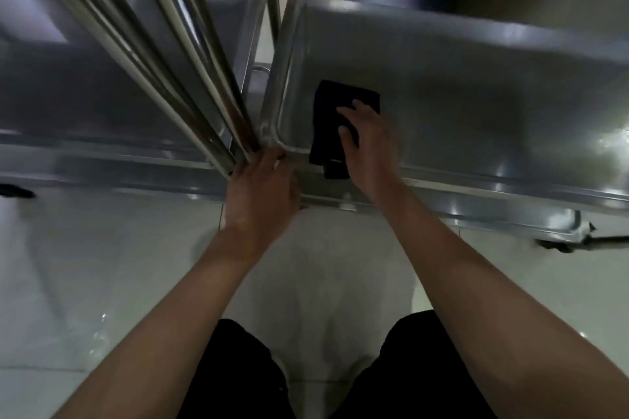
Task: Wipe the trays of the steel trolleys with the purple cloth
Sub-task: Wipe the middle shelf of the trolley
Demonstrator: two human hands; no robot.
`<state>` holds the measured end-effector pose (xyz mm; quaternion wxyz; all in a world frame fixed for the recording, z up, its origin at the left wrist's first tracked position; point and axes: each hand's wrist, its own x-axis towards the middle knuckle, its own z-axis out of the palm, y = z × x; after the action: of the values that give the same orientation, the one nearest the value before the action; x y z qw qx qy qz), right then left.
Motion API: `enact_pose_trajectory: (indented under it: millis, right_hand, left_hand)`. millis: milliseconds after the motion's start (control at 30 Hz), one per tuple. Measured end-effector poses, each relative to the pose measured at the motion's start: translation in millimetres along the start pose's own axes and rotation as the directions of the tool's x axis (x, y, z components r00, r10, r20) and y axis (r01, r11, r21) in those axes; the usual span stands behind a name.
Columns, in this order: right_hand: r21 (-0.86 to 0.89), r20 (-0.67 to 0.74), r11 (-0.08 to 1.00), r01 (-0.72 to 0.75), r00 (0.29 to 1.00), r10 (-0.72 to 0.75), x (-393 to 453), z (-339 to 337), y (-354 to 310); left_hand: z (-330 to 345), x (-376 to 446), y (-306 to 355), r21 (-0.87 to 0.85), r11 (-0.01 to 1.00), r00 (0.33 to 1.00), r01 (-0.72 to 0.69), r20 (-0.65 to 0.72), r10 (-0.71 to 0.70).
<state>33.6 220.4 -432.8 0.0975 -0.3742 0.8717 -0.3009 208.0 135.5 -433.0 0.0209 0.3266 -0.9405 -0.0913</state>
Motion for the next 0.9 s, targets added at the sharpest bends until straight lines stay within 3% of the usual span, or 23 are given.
enact_pose_trajectory:
  millis: [233, 433, 667, 900]
  right_hand:
    - [-0.181, -0.043, 0.979, 0.091, 0.994, -0.101, 3, 15, 13]
    - [-0.237, 0.15, 0.943, 0.234, 0.968, -0.203, 19, 31, -6]
    - [-0.124, 0.346, 0.898, 0.423, 0.866, -0.36, 44, 37, -27]
    - [-0.111, 0.289, 0.899, 0.424, 0.879, -0.379, 36, 36, -19]
  left_hand:
    - [9, -3, -4, -0.058, 0.997, 0.99, -0.057, -0.13, 0.049]
    - [19, 0, -12, -0.068, 0.994, 0.966, -0.091, -0.247, 0.071]
    - [29, -6, -21, -0.113, 0.99, 0.958, -0.09, -0.281, 0.055]
    - [28, -9, -12, -0.111, 0.993, 0.954, -0.043, -0.298, 0.008]
